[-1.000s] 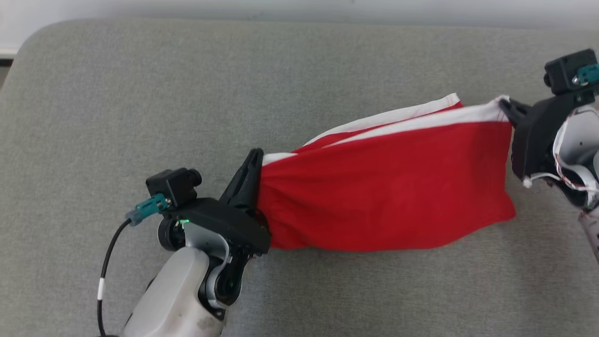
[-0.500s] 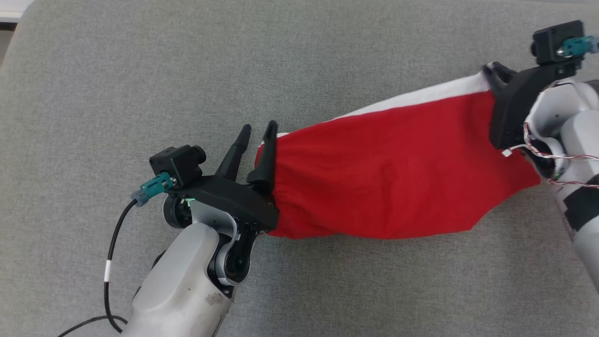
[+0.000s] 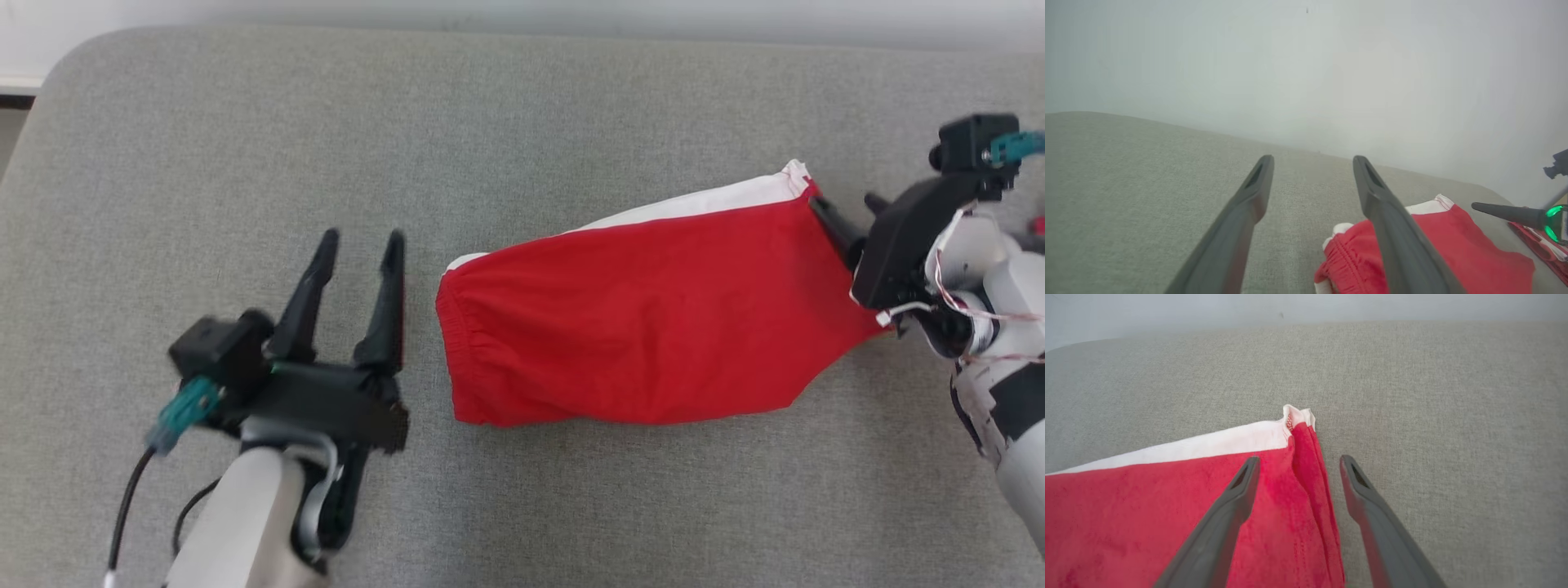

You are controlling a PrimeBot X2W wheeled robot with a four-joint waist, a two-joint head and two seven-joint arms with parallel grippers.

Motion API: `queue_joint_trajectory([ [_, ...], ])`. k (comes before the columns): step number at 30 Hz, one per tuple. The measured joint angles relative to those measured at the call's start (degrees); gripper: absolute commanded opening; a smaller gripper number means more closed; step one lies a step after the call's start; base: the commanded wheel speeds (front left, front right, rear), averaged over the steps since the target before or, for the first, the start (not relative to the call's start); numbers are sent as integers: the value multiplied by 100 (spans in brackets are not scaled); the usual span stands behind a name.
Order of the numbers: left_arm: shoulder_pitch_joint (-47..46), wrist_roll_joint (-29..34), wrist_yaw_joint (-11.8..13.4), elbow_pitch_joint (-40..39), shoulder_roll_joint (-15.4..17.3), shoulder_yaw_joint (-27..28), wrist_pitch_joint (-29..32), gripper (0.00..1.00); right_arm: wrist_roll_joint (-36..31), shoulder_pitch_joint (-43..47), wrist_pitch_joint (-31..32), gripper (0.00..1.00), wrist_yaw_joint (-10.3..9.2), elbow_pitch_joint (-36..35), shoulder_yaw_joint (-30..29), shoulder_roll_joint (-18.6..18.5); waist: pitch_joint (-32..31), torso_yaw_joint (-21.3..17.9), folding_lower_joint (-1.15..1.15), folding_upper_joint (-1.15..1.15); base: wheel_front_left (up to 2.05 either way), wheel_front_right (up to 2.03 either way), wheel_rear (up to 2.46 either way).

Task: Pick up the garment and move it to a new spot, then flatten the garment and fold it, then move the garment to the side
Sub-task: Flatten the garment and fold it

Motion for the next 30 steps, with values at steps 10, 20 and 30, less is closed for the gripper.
queue_joint_trajectory([
  [10,1190,1004,-222,-457,102,901,-1,100,199,416,71,100,0,438,-321,-77,-128,157,0,0,0,0,0],
  [20,1979,1307,-419,-719,-116,1508,-1,100,24,487,-48,100,-2,853,-449,69,-150,444,0,-1,0,0,0],
  [30,2203,1348,-523,-769,-293,1501,-1,100,-594,387,-186,0,7,1256,-286,91,-175,561,-1,-1,0,0,0],
])
